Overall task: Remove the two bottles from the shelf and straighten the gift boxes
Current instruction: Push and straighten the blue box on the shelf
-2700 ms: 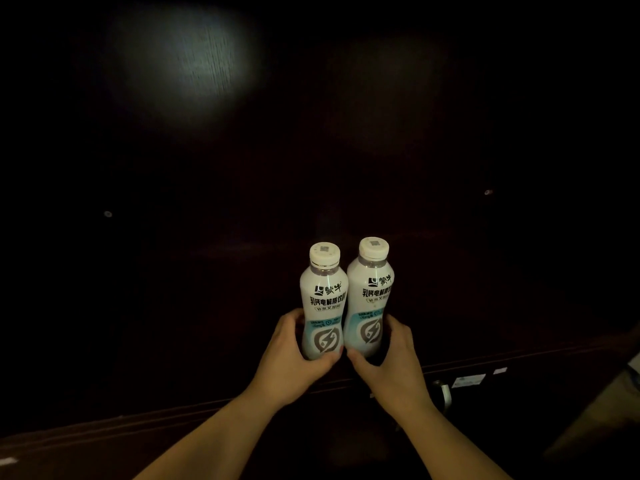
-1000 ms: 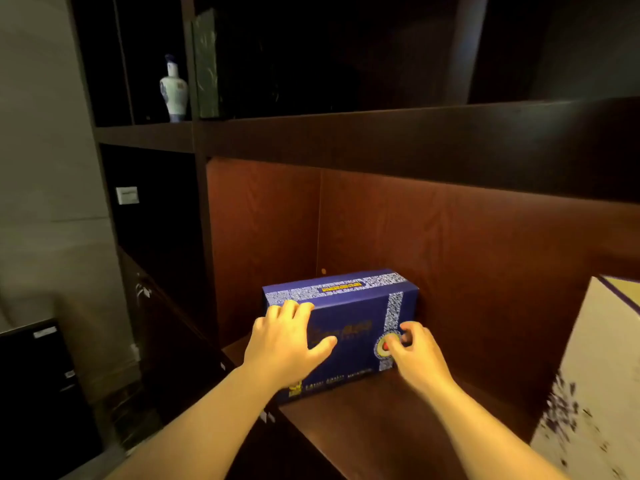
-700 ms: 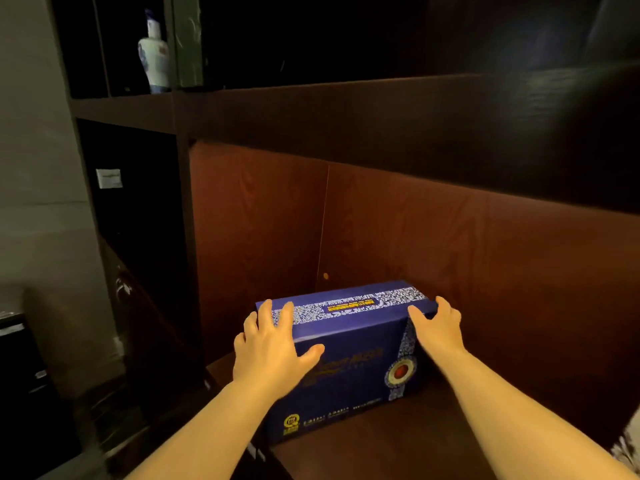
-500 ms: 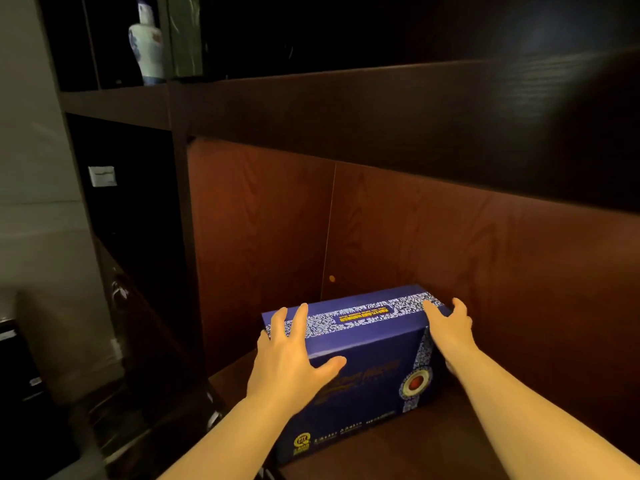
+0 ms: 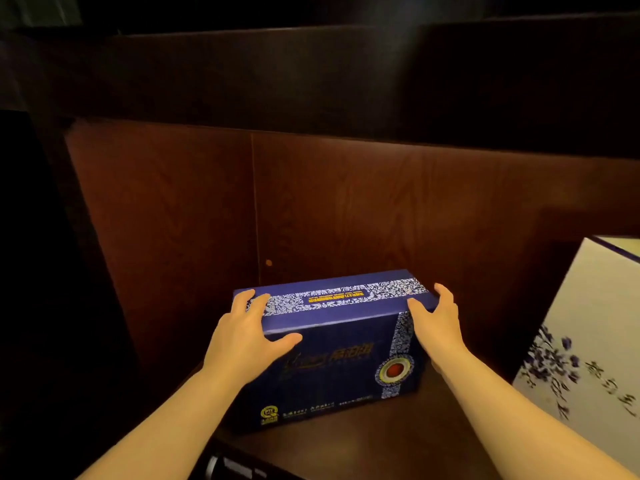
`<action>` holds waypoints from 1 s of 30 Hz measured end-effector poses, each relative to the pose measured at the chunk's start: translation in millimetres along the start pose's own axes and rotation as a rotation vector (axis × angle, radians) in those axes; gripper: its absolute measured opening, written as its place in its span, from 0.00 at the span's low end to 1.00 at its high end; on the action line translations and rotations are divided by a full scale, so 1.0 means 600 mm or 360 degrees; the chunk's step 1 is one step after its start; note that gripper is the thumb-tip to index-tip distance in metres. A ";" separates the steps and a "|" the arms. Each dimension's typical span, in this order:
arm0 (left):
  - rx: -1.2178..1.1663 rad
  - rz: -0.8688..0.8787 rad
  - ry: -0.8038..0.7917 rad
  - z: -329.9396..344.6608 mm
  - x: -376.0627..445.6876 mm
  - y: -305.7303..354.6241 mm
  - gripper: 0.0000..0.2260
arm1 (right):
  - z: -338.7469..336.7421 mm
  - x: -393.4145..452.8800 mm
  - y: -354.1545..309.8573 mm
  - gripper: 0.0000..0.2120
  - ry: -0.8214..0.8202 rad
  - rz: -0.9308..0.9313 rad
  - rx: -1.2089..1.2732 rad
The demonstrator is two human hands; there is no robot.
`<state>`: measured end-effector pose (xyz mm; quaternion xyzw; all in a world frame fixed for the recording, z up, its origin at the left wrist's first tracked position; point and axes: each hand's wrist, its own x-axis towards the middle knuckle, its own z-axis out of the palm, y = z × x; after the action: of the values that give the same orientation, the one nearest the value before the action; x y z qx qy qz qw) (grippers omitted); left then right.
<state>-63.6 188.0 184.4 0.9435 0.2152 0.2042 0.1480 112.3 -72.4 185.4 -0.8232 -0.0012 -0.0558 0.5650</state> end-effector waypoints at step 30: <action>-0.0744 -0.0106 -0.0081 -0.013 -0.027 -0.055 0.38 | -0.087 -0.216 0.067 0.13 0.0217 0.0034 0.0077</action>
<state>-91.9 210.1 173.6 0.8808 0.1891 0.2196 0.3745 -18.4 -127.7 154.8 -0.8036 0.0446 -0.1056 0.5840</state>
